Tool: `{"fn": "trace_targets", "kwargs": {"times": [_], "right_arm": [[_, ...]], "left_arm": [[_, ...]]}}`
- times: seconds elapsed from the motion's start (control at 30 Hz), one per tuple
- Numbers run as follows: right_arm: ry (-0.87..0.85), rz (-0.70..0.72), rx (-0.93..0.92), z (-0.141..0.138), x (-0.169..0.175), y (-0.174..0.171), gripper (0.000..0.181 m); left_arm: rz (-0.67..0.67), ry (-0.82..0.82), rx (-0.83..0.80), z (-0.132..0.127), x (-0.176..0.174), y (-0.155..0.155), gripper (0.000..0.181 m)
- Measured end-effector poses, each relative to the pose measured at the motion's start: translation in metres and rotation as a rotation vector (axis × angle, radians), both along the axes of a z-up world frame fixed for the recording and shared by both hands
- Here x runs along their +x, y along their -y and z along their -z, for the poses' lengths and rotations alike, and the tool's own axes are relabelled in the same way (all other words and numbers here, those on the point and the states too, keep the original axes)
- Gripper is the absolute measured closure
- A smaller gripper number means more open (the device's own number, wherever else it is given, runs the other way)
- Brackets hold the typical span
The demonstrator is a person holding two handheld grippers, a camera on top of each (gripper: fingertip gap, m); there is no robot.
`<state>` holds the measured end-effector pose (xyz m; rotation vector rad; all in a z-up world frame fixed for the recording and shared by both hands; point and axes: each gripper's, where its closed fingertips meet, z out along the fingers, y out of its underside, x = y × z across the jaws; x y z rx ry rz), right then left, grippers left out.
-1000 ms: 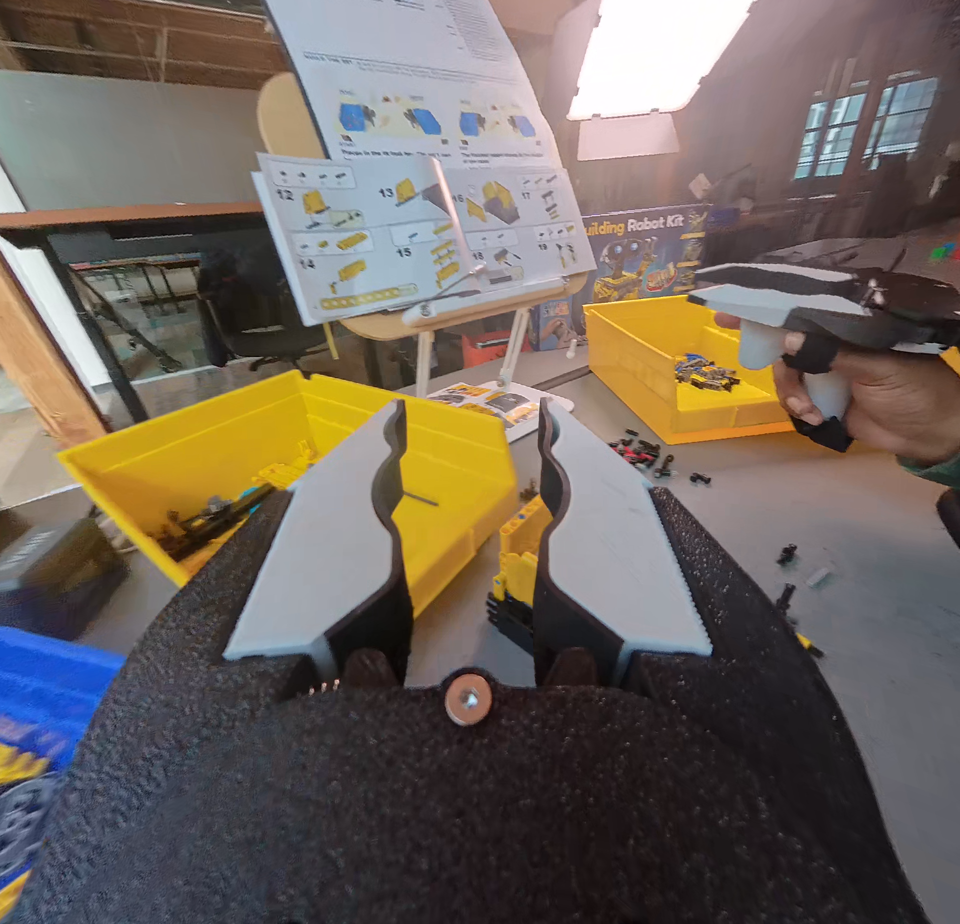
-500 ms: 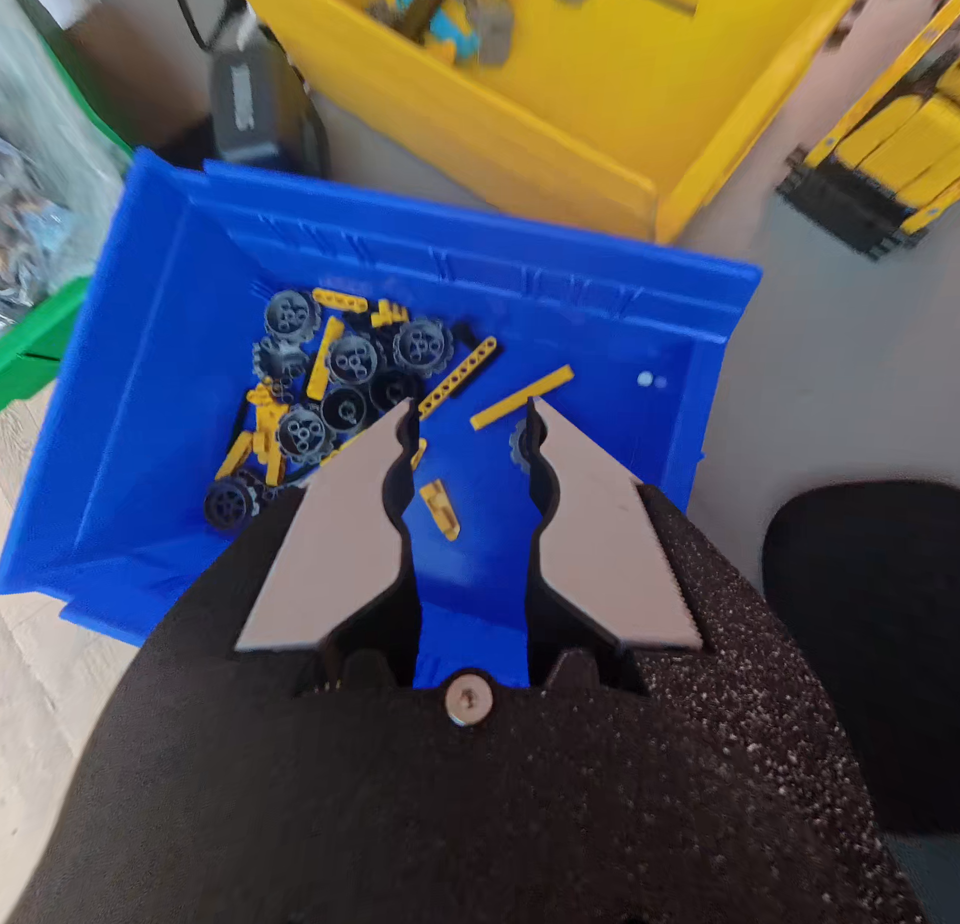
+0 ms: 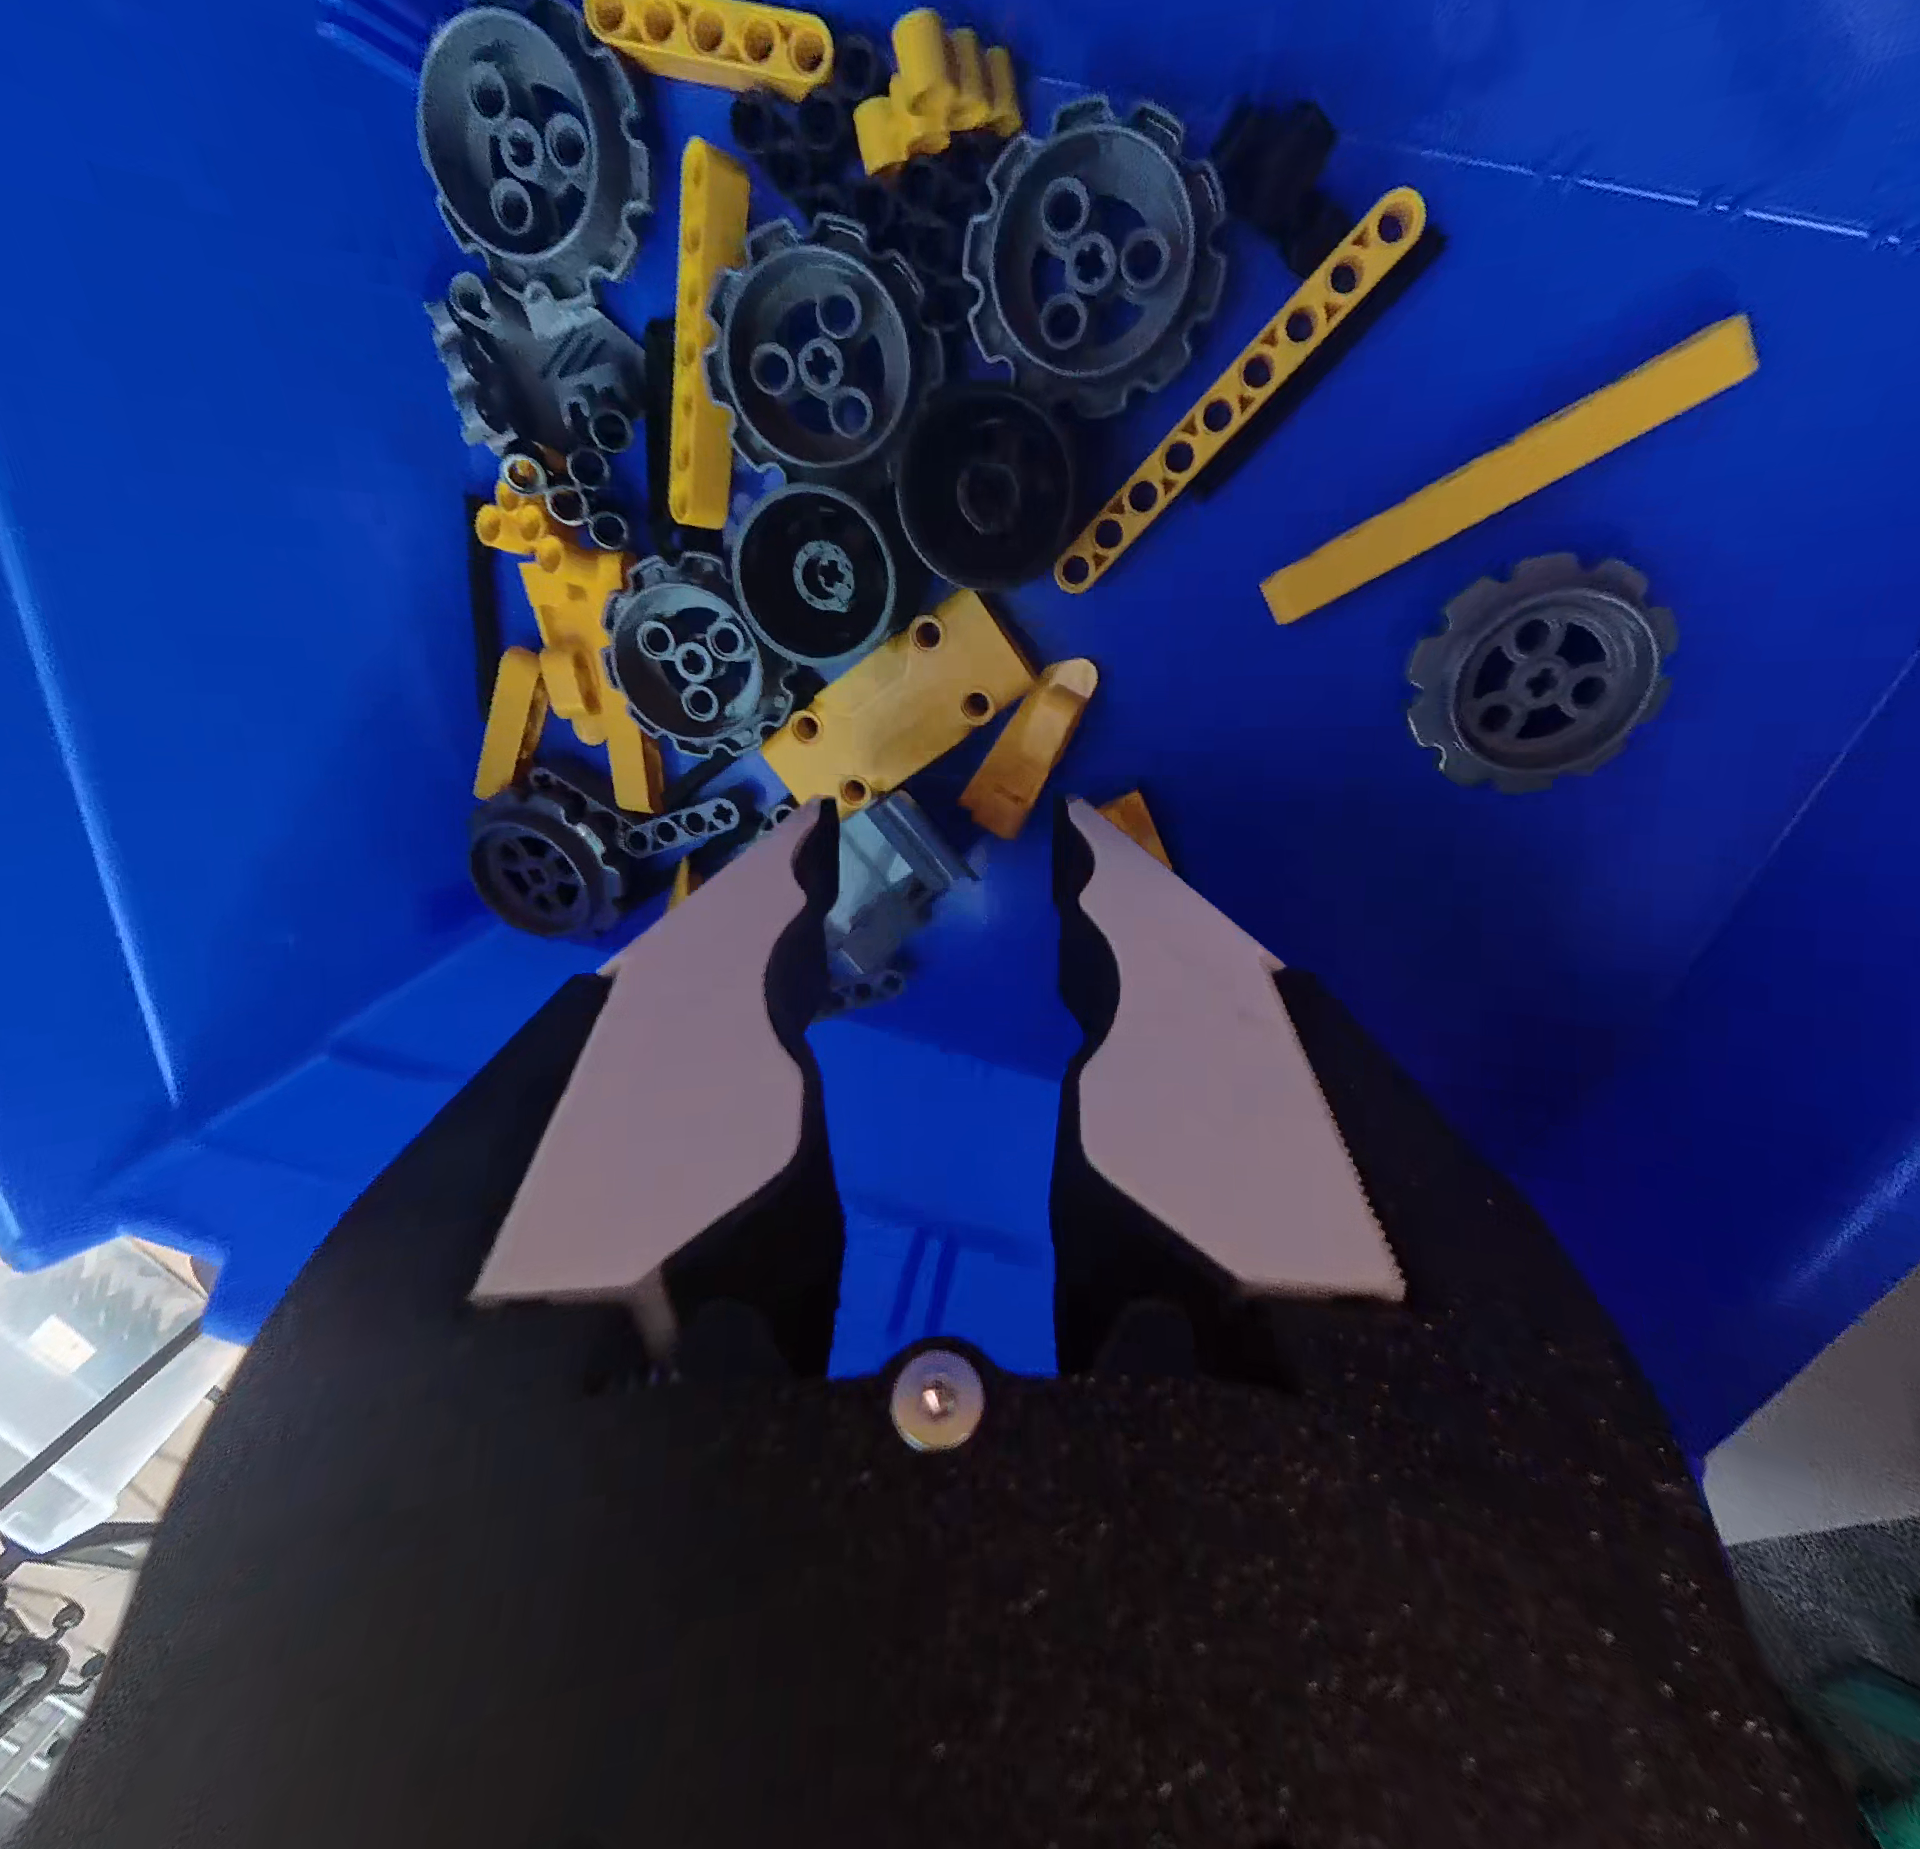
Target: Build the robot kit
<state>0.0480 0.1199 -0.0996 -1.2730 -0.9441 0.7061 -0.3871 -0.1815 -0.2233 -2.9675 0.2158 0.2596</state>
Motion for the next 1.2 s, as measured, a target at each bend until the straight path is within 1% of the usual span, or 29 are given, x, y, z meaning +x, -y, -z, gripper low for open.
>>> {"fn": "trace_targets", "kwargs": {"times": [0.1,0.17,0.23,0.3,0.37,0.4,0.43,0.5,0.53,0.6,0.73,0.83,0.9,1.0,1.1,1.17,1.2], "right_arm": [[0.009,-0.010,0.000,0.003,-0.001,0.001,0.149],[0.016,-0.018,0.003,0.004,-0.002,0.002,0.149],[0.021,-0.025,0.005,0.005,-0.002,0.003,0.149],[0.023,-0.032,0.008,0.005,-0.003,0.005,0.149],[0.024,-0.039,0.014,0.004,-0.003,0.007,0.149],[0.025,-0.043,0.017,0.004,-0.003,0.008,0.149],[0.025,-0.046,0.020,0.003,-0.003,0.008,0.149],[0.026,-0.049,0.025,0.003,-0.004,0.009,0.149],[0.026,-0.050,0.025,0.003,-0.004,0.009,0.150],[0.026,-0.053,0.022,0.003,-0.004,0.010,0.149],[0.031,-0.053,0.017,0.005,-0.005,0.010,0.149],[0.036,-0.050,0.013,0.007,-0.005,0.009,0.149],[0.041,-0.048,0.011,0.009,-0.005,0.009,0.149],[0.046,-0.043,0.009,0.011,-0.005,0.008,0.149],[0.046,-0.041,0.003,0.011,-0.004,0.007,0.149],[0.046,-0.042,-0.001,0.012,-0.003,0.006,0.149],[0.046,-0.044,-0.002,0.012,-0.003,0.006,0.150]], "left_arm": [[0.015,0.014,-0.056,0.010,-0.003,-0.003,0.133],[0.025,0.027,-0.094,0.016,-0.001,-0.003,0.134],[0.033,0.021,-0.107,0.016,-0.001,-0.003,0.140],[0.057,0.016,-0.143,0.014,0.000,0.004,0.154],[0.077,0.074,-0.190,0.012,0.012,0.015,0.166],[0.095,0.111,-0.222,0.011,0.020,0.022,0.167],[0.119,0.156,-0.267,0.009,0.030,0.033,0.175],[0.153,0.207,-0.323,0.002,0.041,0.050,0.175],[0.152,0.201,-0.310,-0.004,0.039,0.051,0.171],[0.111,0.186,-0.225,-0.018,0.028,0.042,0.162],[-0.006,0.075,0.026,-0.046,-0.016,0.004,0.156],[-0.061,0.052,0.112,-0.046,-0.035,-0.021,0.149],[-0.074,0.083,0.118,-0.037,-0.036,-0.036,0.142],[-0.077,0.134,0.082,-0.018,-0.032,-0.052,0.137],[-0.074,0.183,0.003,0.000,-0.025,-0.053,0.136],[-0.072,0.245,-0.011,0.002,-0.014,-0.053,0.149],[-0.064,0.263,-0.050,0.005,-0.009,-0.046,0.155]]}}
